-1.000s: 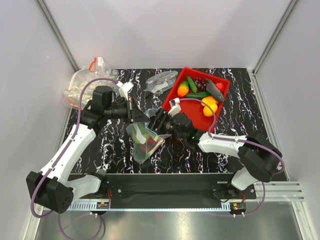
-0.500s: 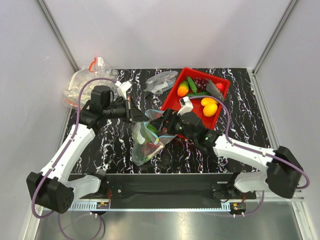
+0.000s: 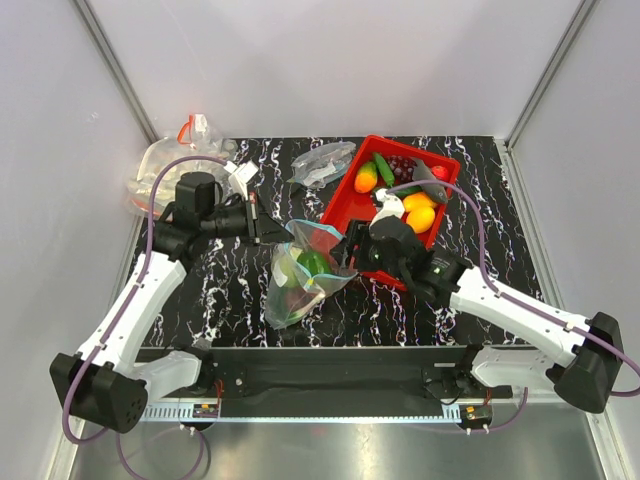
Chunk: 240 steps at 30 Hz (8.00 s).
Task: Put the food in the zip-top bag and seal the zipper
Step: Place the fake vegetable in the zipper food storage bag, then adjust the zipper food storage bag at the center of the board.
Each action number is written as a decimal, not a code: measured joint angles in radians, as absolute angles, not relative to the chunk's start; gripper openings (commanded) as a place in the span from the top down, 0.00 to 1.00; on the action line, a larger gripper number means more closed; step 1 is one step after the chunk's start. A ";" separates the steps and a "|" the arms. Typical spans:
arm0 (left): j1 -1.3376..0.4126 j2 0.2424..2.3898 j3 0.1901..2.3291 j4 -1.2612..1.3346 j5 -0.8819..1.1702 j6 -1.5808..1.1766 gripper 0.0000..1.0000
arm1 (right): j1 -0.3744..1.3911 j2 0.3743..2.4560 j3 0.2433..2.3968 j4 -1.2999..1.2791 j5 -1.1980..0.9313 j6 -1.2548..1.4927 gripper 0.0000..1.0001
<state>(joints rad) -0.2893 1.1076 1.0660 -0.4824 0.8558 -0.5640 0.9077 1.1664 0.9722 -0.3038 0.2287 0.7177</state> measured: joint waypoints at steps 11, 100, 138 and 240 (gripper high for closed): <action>-0.287 1.093 1.066 -0.509 0.845 -0.538 1.00 | 0.908 1.179 0.993 -0.494 0.301 0.692 0.41; -1.086 0.674 1.005 -0.753 -0.205 -0.421 1.00 | 0.910 1.250 1.201 -0.515 0.243 0.561 0.25; -1.086 0.817 1.250 -1.079 0.078 -0.168 1.00 | 0.925 1.489 1.513 -0.725 -0.967 -0.576 0.78; -0.584 1.398 0.678 0.752 1.141 -0.594 1.00 | 1.008 0.820 0.815 -0.350 -0.200 -0.080 0.96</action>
